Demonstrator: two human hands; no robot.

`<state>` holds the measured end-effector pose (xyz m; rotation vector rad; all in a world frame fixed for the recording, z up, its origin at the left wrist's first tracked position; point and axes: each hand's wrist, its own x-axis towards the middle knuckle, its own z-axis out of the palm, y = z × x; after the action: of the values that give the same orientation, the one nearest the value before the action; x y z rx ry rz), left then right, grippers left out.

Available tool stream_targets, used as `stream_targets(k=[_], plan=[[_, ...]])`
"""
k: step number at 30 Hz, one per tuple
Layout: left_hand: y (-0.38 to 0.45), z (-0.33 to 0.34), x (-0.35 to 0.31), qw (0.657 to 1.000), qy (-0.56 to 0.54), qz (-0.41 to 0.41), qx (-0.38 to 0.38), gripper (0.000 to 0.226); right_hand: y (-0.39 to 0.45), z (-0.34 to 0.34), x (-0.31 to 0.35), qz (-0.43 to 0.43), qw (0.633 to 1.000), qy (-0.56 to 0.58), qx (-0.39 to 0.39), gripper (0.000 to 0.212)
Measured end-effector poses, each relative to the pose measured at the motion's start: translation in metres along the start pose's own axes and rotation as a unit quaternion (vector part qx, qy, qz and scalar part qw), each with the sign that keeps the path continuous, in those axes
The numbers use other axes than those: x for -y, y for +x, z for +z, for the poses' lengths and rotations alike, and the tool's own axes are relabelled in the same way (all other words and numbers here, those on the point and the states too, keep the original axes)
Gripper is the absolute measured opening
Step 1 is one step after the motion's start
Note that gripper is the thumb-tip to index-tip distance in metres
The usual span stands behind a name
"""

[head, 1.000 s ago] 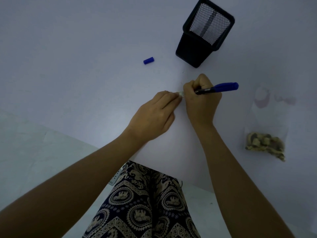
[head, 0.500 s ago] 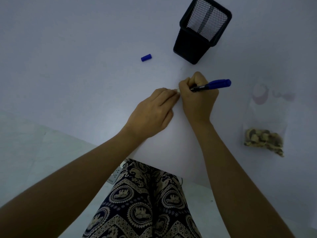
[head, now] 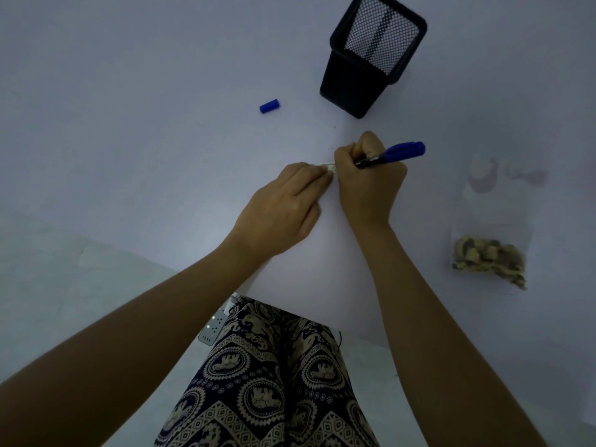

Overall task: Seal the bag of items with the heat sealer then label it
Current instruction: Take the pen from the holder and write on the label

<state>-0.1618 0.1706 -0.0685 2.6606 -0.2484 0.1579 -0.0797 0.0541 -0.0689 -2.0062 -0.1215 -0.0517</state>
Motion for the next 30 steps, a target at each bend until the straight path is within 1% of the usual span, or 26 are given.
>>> stream_targets(k=[9, 14, 18, 21, 25, 27, 30], plan=[[-0.001, 0.001, 0.000, 1.000, 0.000, 0.005, -0.004, 0.037, 0.000, -0.001, -0.001, 0.009, 1.000, -0.012, -0.015, 0.025], [-0.001, 0.001, 0.000, 1.000, -0.003, 0.007, -0.005, 0.037, 0.001, -0.001, -0.002, 0.012, 1.000, -0.020, -0.016, 0.031], [-0.002, 0.002, 0.000, 1.000, 0.000, 0.011, -0.010, 0.037, 0.001, -0.001, -0.003, 0.003, 0.999, -0.023, -0.029, 0.026], [-0.002, 0.002, 0.000, 1.000, 0.000, 0.013, -0.020, 0.036, 0.002, 0.000, -0.005, 0.003, 0.999, -0.011, -0.038, 0.035], [-0.002, 0.003, 0.000, 1.000, 0.006, 0.020, -0.022, 0.037, 0.002, -0.001, -0.004, 0.021, 0.999, 0.009, -0.047, 0.038], [-0.002, 0.001, 0.000, 0.999, 0.008, 0.023, -0.023, 0.037, 0.003, -0.002, -0.001, 0.045, 0.997, 0.029, -0.056, 0.043], [-0.002, -0.002, -0.001, 1.000, 0.003, 0.012, -0.023, 0.037, 0.009, -0.005, 0.007, 0.092, 0.991, 0.067, -0.072, 0.045]])
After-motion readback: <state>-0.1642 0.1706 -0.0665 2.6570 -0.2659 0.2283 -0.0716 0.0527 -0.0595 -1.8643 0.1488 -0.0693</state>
